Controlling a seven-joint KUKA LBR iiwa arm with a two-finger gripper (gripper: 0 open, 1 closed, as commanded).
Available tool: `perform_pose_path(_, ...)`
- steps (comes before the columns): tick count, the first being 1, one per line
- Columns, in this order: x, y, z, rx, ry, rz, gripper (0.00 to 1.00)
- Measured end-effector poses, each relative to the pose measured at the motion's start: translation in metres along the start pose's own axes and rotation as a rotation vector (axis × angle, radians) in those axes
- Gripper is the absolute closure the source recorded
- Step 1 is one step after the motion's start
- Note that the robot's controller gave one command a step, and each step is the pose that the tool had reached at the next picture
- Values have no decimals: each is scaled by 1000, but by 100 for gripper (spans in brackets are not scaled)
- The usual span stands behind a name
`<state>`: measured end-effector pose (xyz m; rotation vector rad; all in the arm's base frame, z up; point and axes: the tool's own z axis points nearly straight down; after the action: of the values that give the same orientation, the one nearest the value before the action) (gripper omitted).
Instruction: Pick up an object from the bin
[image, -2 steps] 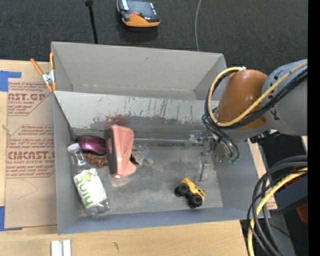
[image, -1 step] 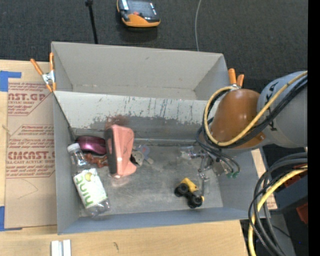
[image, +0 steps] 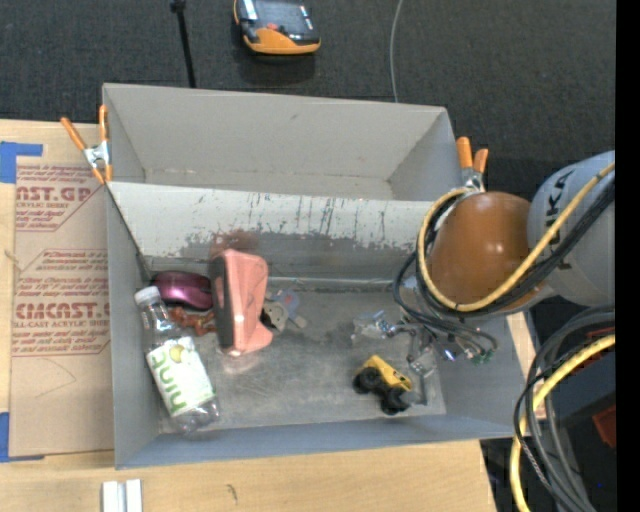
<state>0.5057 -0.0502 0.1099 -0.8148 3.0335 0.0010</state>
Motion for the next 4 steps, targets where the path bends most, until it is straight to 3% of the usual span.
perform_pose_path(1, 18, 9, 5, -1, 0, 185, 0)
perform_pose_path(2, 17, 11, 20, 0, 1, -123, 0)
perform_pose_path(3, 19, 10, 40, -1, -1, -445, 100)
perform_pose_path(4, 19, 10, 40, -1, -1, -445, 100)
